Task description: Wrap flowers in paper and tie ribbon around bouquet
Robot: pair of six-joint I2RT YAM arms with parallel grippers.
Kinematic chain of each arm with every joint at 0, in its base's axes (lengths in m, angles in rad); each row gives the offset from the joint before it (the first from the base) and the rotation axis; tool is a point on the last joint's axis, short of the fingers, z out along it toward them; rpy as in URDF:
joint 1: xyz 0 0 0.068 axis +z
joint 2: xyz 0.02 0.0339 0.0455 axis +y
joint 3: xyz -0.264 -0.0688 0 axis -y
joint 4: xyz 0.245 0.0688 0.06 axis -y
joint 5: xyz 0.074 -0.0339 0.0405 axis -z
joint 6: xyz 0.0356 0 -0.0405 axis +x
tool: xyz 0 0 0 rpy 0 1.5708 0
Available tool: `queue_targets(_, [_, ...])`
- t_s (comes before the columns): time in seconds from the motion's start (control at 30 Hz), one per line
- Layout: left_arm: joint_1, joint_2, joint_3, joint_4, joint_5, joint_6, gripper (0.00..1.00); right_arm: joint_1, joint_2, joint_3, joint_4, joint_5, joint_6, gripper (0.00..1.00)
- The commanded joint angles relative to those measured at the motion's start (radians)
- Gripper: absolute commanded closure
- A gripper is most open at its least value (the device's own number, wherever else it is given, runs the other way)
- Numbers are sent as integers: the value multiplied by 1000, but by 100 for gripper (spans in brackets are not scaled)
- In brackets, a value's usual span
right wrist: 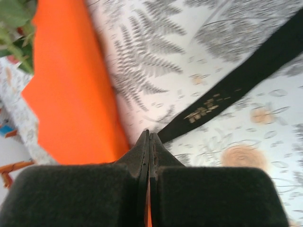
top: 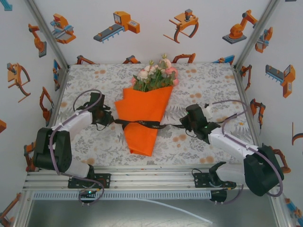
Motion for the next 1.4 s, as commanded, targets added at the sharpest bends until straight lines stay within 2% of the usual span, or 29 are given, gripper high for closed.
queue_targets(0.0, [23,-20,-18,-33,-17,68,100,-48,-29,-50,-63,46,-55,100])
queue_targets(0.07, [32,-19,-26,-16,-2,90,100,-76,-42,-66,-79,77,-78,100])
queue_targets(0.1, [33,-17,-28,0,13,101,100,-79,-46,-70,-58,76,-144,100])
queue_targets(0.13, [31,-14,-25,12,30,112,100,-79,-50,-81,38,28,-314,100])
queue_targets(0.17, [26,-6,-22,20,44,117,100,-79,-54,-98,174,-104,-545,100])
queue_targets(0.2, [22,2,-17,26,51,119,100,-76,-60,-107,272,-251,-710,95])
queue_targets(0.23, [14,11,-11,32,59,123,100,-73,-65,-111,338,-429,-869,72])
queue_targets(0.27, [8,19,-6,35,64,125,100,-58,-70,-100,339,-513,-985,49])
queue_targets(0.3, [4,25,-1,37,69,127,100,-40,-70,-77,294,-543,-1070,33])
queue_targets(0.33, [-3,31,6,37,72,127,100,-21,-62,-34,220,-558,-1164,4])
queue_targets(0.37, [-7,34,10,38,75,130,100,1,-43,12,143,-567,-1249,1])
queue_targets(0.47, [-14,36,14,40,72,126,100,61,48,85,66,-552,-1421,1])
queue_targets(0.53, [-15,36,14,41,71,125,100,85,107,110,83,-573,-1467,2])
queue_targets(0.67, [-15,32,14,32,67,126,100,124,183,71,230,-623,-1524,4])
queue_targets(0.83, [-16,35,21,31,71,128,100,129,248,9,367,-620,-1582,4])
queue_targets(0.93, [-17,44,26,32,71,126,100,139,300,-3,441,-613,-1588,7])
queue_targets(1.03, [-19,45,25,32,73,122,100,152,352,2,481,-618,-1585,16])
queue_targets(1.1, [-19,45,22,34,71,120,100,167,384,17,482,-608,-1567,24])
queue_targets(1.17, [-19,41,20,35,71,119,100,174,408,26,475,-595,-1549,38])
queue_targets(1.27, [-17,35,16,35,67,123,100,173,392,-44,596,-563,-1495,74])
queue_targets(1.33, [-11,25,16,31,51,144,100,170,345,-100,663,-486,-1450,100])
queue_targets(1.37, [-6,17,15,23,36,153,100,170,319,-119,668,-435,-1425,100])
